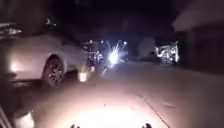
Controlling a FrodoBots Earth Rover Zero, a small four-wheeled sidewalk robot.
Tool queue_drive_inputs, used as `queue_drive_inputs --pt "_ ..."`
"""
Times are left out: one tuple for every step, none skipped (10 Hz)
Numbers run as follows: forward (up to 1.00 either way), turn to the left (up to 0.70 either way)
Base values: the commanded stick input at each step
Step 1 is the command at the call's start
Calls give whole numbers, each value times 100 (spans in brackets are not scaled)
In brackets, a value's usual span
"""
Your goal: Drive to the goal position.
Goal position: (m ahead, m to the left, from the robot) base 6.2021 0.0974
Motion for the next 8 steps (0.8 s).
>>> queue_drive_inputs --pt "85 0" --pt "85 0" --pt "85 0" --pt "85 0" --pt "85 0" --pt "85 0" --pt "85 0" --pt "85 0"
